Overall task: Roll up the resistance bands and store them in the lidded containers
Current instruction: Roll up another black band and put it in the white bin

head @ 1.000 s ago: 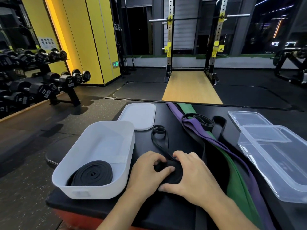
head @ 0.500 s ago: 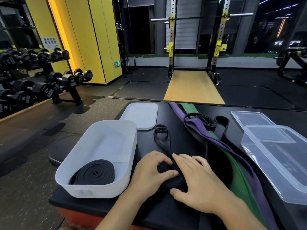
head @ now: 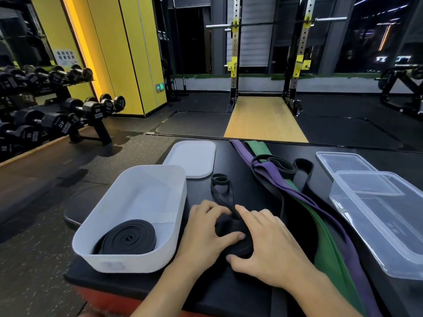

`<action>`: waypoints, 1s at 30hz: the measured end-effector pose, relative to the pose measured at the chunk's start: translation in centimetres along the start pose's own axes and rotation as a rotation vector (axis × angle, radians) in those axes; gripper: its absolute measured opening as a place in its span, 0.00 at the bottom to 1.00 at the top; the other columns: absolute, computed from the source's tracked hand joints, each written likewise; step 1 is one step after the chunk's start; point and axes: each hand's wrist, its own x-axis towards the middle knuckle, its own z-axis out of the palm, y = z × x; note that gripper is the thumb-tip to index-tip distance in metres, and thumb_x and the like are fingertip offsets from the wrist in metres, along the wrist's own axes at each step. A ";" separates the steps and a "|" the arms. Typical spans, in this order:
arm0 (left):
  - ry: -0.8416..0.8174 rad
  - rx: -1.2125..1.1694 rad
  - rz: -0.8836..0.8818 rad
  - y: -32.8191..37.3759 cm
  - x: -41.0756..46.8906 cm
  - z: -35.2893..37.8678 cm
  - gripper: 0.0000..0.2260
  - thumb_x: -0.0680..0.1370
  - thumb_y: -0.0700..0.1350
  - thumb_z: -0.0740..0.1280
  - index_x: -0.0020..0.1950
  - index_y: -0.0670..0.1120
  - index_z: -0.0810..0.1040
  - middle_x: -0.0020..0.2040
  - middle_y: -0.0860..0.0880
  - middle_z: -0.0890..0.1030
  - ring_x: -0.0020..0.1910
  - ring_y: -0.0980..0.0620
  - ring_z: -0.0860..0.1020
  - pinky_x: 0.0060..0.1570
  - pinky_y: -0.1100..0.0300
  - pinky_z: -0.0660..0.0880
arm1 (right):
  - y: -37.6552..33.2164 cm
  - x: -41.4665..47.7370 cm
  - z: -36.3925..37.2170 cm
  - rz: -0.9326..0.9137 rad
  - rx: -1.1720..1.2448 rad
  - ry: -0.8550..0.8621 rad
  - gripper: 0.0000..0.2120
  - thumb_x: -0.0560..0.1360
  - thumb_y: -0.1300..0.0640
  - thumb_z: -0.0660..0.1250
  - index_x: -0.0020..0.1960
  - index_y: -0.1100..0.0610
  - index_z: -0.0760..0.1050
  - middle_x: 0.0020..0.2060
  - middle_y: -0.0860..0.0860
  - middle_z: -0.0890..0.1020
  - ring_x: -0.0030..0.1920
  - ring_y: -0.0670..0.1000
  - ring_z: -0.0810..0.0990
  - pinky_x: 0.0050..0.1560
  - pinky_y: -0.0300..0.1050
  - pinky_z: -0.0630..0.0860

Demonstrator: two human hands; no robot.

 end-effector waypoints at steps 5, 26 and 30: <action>-0.002 -0.062 -0.047 0.1 -0.2 0.0 0.16 0.69 0.59 0.79 0.52 0.60 0.79 0.48 0.60 0.78 0.51 0.64 0.75 0.52 0.64 0.73 | -0.6 -0.8 -1.0 0.003 0.008 -0.036 0.48 0.75 0.30 0.61 0.84 0.48 0.41 0.68 0.38 0.64 0.69 0.42 0.55 0.69 0.35 0.53; -0.039 -0.067 -0.012 -0.2 -0.2 -0.2 0.15 0.68 0.61 0.79 0.51 0.60 0.82 0.48 0.64 0.80 0.53 0.61 0.76 0.52 0.64 0.73 | 0.3 -0.1 0.4 0.050 0.102 -0.111 0.52 0.65 0.20 0.63 0.80 0.44 0.55 0.72 0.37 0.56 0.67 0.40 0.50 0.73 0.40 0.53; -0.043 -0.073 -0.032 0.2 -0.3 -0.4 0.13 0.68 0.58 0.81 0.49 0.60 0.82 0.48 0.65 0.79 0.49 0.64 0.75 0.47 0.69 0.70 | 1.1 0.3 0.4 0.081 0.282 -0.139 0.61 0.59 0.25 0.71 0.83 0.43 0.49 0.69 0.33 0.62 0.71 0.40 0.56 0.74 0.42 0.59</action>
